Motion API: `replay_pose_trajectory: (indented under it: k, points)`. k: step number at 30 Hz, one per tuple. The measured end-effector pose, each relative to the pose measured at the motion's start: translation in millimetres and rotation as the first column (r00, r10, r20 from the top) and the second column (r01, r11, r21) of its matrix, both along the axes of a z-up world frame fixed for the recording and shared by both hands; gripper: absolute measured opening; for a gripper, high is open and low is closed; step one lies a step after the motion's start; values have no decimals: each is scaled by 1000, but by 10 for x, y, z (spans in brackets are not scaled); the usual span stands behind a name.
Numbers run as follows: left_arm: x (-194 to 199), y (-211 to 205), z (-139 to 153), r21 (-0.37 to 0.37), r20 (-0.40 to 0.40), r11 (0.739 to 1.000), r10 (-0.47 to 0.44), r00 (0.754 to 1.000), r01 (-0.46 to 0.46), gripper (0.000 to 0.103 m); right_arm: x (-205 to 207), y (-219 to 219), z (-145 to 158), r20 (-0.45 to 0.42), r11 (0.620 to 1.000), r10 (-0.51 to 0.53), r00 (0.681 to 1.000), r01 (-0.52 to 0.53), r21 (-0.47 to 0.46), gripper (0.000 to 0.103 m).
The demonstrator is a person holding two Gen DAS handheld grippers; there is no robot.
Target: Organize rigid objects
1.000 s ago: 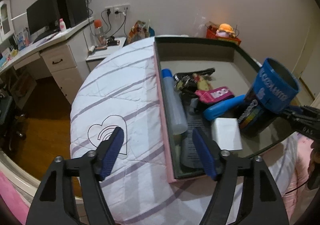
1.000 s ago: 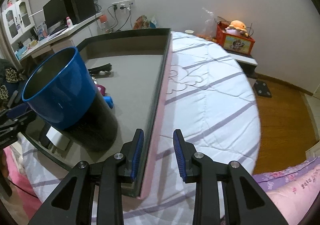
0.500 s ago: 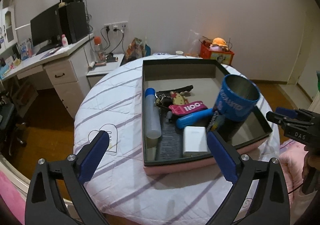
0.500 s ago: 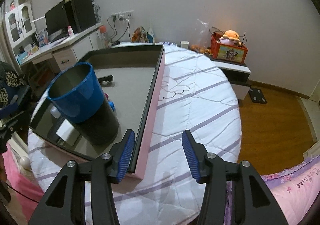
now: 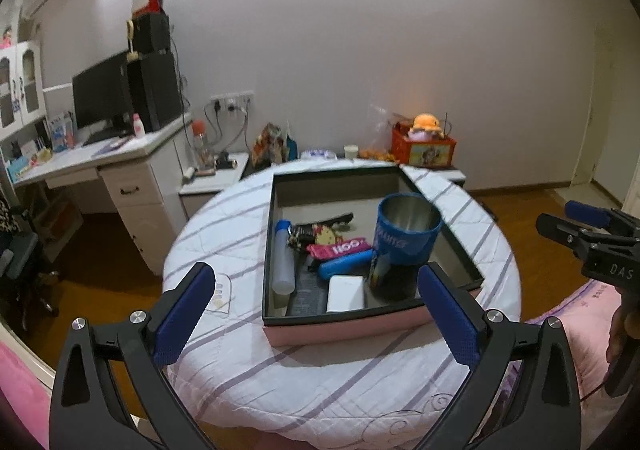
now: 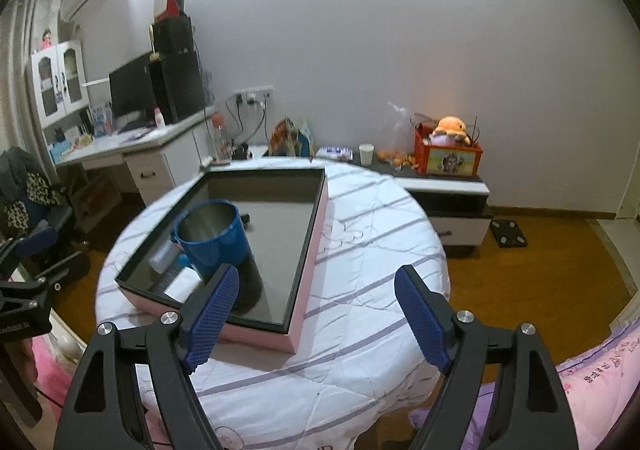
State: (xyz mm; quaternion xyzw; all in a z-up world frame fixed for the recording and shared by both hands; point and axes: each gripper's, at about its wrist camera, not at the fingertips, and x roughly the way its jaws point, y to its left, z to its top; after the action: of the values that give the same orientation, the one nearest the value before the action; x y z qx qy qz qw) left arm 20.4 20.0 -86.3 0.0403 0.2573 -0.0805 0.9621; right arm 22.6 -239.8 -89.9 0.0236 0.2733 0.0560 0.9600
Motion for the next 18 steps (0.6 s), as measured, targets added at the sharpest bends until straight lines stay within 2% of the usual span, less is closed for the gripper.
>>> replay_pose_trajectory:
  k: [3, 4, 5, 6, 9, 18]
  points:
    - [-164, -45, 97, 6, 47, 1000, -2, 999, 2, 102, -118, 8, 70, 35, 999, 19, 999, -20, 26, 84]
    - [-217, -60, 134, 4, 60, 1000, -4, 998, 4, 102, -166, 27, 95, 49, 999, 30, 998, -31, 25, 89]
    - [-266, -67, 161, 1, 72, 1000, -2, 997, 2, 103, -198, 42, 107, 61, 999, 36, 997, -37, 20, 99]
    - [-321, -78, 193, -1, 83, 1000, -4, 997, 4, 103, -244, 63, 129, 79, 999, 40, 996, -41, 9, 103]
    - [-448, -100, 259, -6, 106, 1000, -14, 994, 15, 103, -400, 132, 206, 125, 998, 60, 990, -60, -10, 103]
    - [-772, -200, 395, 34, 181, 999, -22, 983, 16, 103, -657, 217, 300, 171, 998, 60, 983, -55, -38, 103]
